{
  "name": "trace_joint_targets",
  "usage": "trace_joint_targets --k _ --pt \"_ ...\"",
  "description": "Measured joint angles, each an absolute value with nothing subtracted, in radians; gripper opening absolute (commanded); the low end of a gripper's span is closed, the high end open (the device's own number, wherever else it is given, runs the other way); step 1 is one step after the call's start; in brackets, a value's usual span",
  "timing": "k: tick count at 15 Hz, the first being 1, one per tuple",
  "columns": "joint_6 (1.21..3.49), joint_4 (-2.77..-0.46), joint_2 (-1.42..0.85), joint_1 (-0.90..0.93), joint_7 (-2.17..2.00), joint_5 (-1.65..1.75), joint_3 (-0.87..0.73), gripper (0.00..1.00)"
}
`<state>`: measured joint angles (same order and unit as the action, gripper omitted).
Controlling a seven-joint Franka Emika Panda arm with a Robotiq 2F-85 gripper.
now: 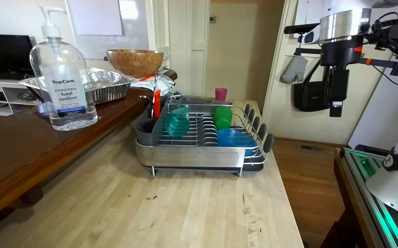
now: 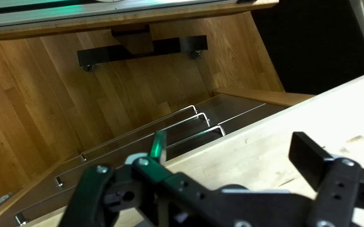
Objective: Place the pink cup on the dish rack
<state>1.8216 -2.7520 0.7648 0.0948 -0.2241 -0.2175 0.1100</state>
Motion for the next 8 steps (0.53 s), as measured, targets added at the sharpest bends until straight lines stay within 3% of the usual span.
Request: trace_joint_targets --k 8 --pt "2.006 -2.680 0.584 -0.178 -0.257 -0.185 -0.044 1.00"
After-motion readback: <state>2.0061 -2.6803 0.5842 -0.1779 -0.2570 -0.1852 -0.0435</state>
